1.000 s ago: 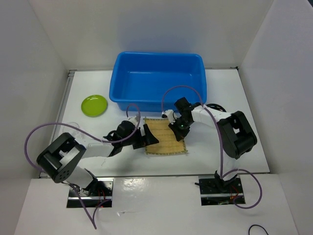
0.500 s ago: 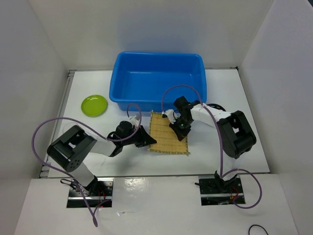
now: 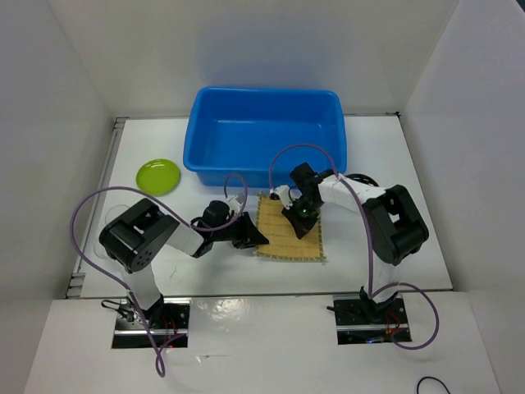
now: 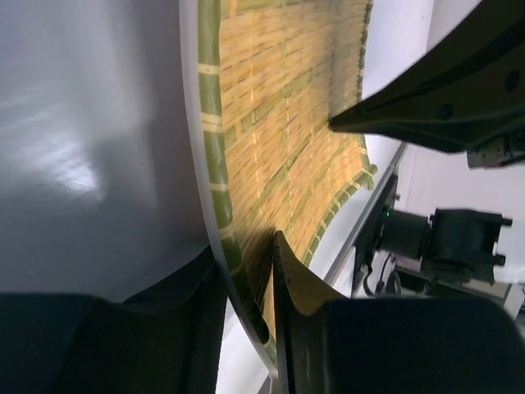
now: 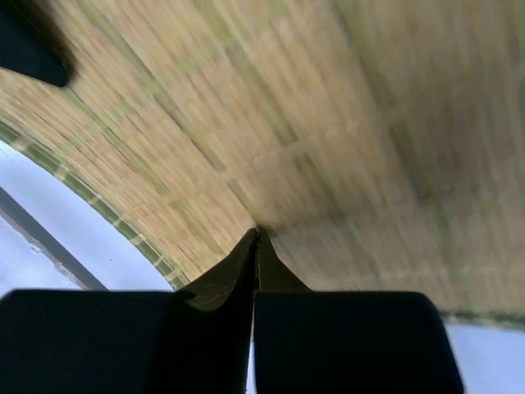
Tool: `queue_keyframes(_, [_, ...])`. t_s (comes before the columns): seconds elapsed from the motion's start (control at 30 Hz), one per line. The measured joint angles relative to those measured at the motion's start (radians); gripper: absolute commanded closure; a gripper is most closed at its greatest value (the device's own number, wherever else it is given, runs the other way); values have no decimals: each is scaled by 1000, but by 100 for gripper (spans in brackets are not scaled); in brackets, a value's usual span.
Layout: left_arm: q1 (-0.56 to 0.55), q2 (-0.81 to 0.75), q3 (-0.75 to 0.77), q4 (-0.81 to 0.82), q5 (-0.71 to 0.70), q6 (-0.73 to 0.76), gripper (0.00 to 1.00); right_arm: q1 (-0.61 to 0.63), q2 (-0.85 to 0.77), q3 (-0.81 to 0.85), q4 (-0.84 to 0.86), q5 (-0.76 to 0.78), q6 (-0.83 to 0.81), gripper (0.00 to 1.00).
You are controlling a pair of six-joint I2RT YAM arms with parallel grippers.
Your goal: Place the mixed dishes into the plastic bin
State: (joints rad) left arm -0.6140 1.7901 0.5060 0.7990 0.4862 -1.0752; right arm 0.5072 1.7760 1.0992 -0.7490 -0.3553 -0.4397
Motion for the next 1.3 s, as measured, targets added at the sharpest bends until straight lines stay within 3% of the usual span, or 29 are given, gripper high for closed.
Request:
queue_keyframes(0.13, [-19,-60,7,-92,55,58,100,-31,-49,-10,17,-64,-27,100])
queue_keyframes(0.23, [-65,-190,35,-264,91,145,100,-146,-185,-13,25,-137,-43,98])
queue_keyframes(0.3, [-87,-292,71,-386,108,207,100,-270,-333,-24,54,-182,-51,94])
queue_keyframes(0.4, [-89,-456,125,-542,118,269,100,-473,-631,-77,165,-201,-17,97])
queue_keyframes(0.53, [-45,-628,234,-746,138,340,100,-583,-956,-151,282,-134,55,100])
queue_keyframes(0.6, [-8,-658,333,-830,178,360,100,-597,-989,-150,338,-123,72,100])
queue_keyframes(0.73, [91,-632,515,-908,259,359,100,-609,-910,-175,367,-80,97,100])
queue_keyframes(0.93, [219,-501,699,-880,341,251,100,-619,-864,-210,358,-40,118,100])
queue_keyframes(1.13, [326,-314,815,-771,360,56,100,-626,-872,-210,361,-36,125,100])
queue_keyframes(1.3, [390,-154,899,-637,291,-124,100,-642,-875,-210,362,-33,129,100])
